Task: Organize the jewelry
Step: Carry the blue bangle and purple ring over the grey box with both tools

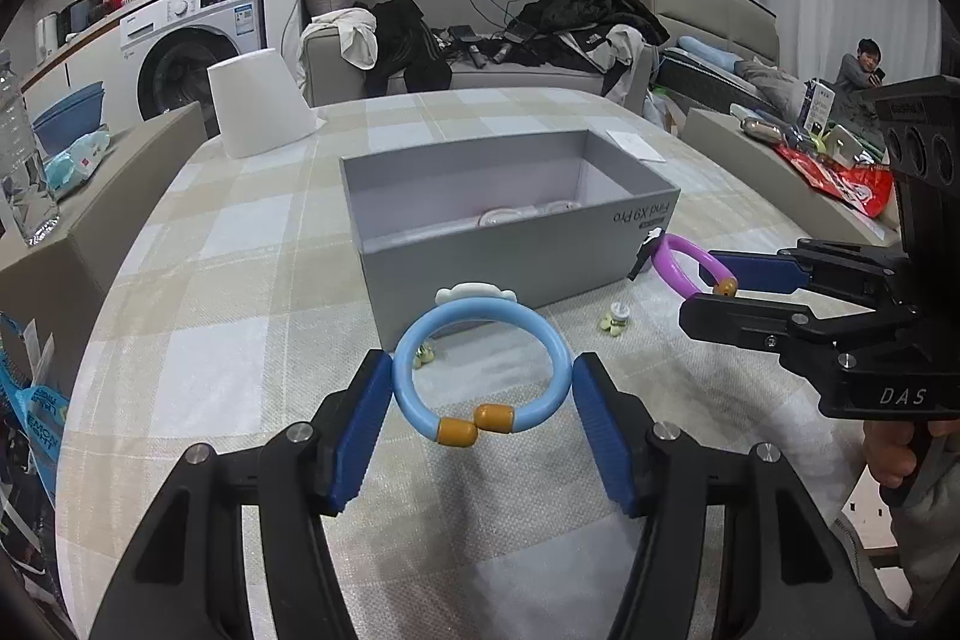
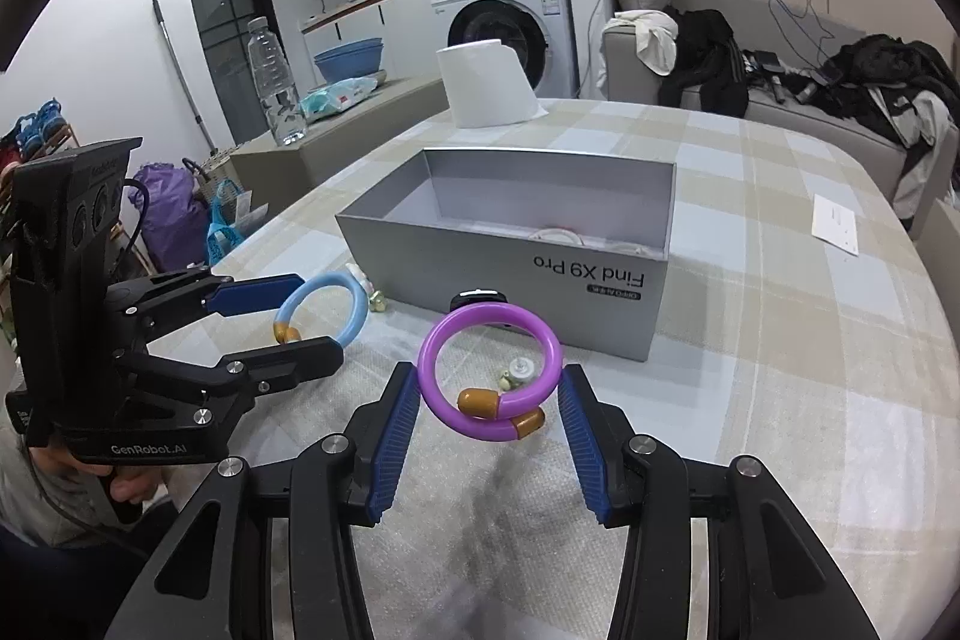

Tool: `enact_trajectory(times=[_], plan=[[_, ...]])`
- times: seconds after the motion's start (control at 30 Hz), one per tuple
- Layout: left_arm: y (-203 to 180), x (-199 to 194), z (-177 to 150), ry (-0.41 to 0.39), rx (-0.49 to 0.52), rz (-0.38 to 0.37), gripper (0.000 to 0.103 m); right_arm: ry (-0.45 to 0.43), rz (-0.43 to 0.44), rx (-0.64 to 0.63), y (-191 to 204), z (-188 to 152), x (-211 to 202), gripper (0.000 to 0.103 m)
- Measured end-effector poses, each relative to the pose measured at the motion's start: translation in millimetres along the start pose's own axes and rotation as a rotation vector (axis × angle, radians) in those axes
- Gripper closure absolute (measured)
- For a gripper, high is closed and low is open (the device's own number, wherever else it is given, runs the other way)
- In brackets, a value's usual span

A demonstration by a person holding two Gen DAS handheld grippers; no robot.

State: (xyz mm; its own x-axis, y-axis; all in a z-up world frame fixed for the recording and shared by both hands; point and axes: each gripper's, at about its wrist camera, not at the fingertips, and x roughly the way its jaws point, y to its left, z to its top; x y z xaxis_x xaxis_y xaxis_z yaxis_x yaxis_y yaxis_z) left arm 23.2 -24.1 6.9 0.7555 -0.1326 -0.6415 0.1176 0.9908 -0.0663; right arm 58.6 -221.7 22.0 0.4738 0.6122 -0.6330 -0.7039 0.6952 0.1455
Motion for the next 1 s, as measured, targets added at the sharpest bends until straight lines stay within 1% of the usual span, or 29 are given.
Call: enact_trajectory(times=[0.27, 0.7, 0.83, 0.93, 1.0], plan=[[-1, -6, 17, -0.046, 0.002, 0.016, 0.046, -0.05, 0.01, 0.02, -1, 17, -9, 0.057], [6, 5, 58, -0.111, -0.011, 0.052, 0.046, -0.125, -0.008, 0.063, -16, 60, -12, 0.056], [7, 15, 63, -0.12, -0.013, 0.056, 0.046, -0.131, -0.012, 0.091, -25, 67, -6, 0.056], [7, 22, 60, -0.126, -0.009, 0.07, 0.046, -0.123, -0.033, 0.099, -31, 67, 4, 0.055], [7, 28, 56, -0.106, -0.005, 0.072, 0.046, -0.106, -0.046, 0.101, -33, 65, 10, 0.056]])
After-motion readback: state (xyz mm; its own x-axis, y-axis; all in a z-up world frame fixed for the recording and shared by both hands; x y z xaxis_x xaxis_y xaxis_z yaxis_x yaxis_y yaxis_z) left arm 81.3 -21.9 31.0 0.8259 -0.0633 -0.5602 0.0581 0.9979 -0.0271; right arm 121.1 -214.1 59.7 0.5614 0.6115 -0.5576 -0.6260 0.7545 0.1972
